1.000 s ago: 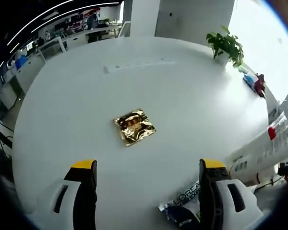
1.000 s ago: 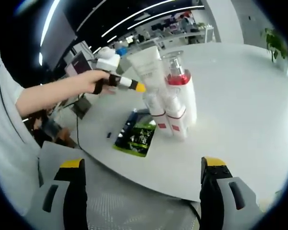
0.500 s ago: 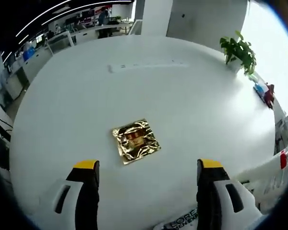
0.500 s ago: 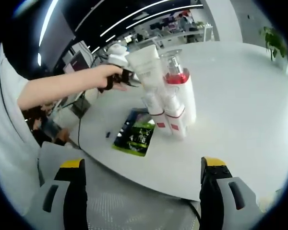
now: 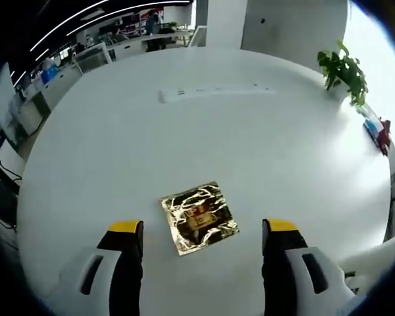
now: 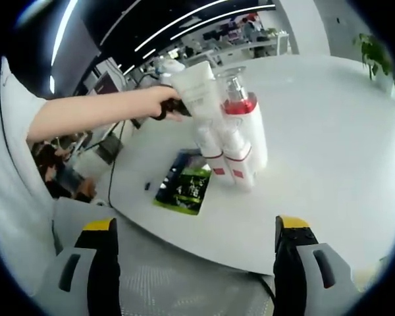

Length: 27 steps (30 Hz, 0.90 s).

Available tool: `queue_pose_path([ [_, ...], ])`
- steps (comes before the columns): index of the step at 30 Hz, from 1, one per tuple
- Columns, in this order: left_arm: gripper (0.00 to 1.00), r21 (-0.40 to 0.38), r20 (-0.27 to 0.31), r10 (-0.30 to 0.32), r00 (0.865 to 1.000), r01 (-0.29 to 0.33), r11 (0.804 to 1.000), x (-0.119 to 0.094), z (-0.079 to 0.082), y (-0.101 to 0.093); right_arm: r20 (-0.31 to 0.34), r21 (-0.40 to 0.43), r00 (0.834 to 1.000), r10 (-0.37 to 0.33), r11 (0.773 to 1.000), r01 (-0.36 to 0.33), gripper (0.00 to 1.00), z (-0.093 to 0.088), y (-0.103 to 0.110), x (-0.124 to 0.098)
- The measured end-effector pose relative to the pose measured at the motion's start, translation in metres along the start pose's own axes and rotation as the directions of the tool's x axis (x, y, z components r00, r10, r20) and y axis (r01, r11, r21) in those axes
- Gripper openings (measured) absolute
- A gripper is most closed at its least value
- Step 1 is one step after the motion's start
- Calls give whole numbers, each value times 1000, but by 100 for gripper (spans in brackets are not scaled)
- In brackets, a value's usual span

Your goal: Arrange the skincare products in the storage area until every visible bottle or jar stands upright without overlapping.

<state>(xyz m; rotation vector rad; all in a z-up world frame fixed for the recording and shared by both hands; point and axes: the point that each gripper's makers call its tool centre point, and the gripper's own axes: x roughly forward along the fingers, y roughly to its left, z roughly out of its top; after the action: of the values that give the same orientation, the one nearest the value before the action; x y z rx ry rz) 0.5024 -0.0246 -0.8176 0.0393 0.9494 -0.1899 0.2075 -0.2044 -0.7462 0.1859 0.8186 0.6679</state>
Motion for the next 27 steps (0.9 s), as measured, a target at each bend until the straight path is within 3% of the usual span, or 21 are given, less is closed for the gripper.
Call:
queue_pose_path([
  [16,60,47,0,45,999,-45,998,1,-2,6,0,10,1000,-10,1000,10,98,0,-2,0],
  [18,54,68,5,34,999,-34,997,-1,-1,3,1,12,1000,-12,1000,12,98,0,-2,0],
  [21,36,103,17,14,1000,-16,995,-3,1,0,3,14,1000,-12,1000,12,98,0,-3,0],
  [27,36,101,15,7,1000,-9,995,-4,-1,0,3,13,1000,-12,1000,12,98,0,-2,0],
])
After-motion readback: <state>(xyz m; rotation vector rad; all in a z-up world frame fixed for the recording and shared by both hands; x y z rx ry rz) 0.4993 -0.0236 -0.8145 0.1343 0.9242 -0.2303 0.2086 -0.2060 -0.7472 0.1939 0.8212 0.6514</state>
